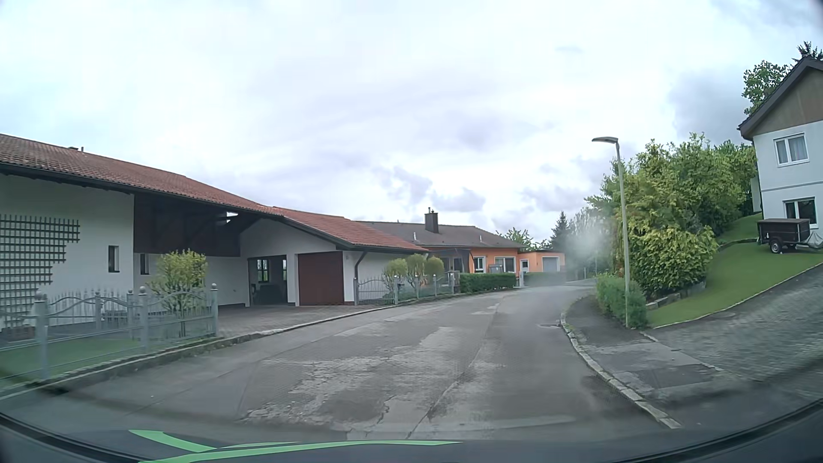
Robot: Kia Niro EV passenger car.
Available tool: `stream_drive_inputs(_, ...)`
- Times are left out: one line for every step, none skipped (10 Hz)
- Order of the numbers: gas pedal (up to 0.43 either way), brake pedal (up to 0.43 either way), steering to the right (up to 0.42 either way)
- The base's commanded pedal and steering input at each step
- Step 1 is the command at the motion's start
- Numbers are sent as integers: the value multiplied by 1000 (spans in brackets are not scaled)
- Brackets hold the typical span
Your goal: Follow the waypoints while adhering to traffic rules and regulations
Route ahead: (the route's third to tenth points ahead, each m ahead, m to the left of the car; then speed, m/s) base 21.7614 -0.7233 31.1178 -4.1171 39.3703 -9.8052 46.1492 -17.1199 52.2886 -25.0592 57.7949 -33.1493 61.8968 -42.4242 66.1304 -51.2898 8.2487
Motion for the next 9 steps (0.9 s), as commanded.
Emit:
stream_drive_inputs(177,0,51)
stream_drive_inputs(177,0,59)
stream_drive_inputs(150,0,65)
stream_drive_inputs(150,0,71)
stream_drive_inputs(150,0,75)
stream_drive_inputs(150,0,78)
stream_drive_inputs(150,0,78)
stream_drive_inputs(150,0,78)
stream_drive_inputs(150,0,79)
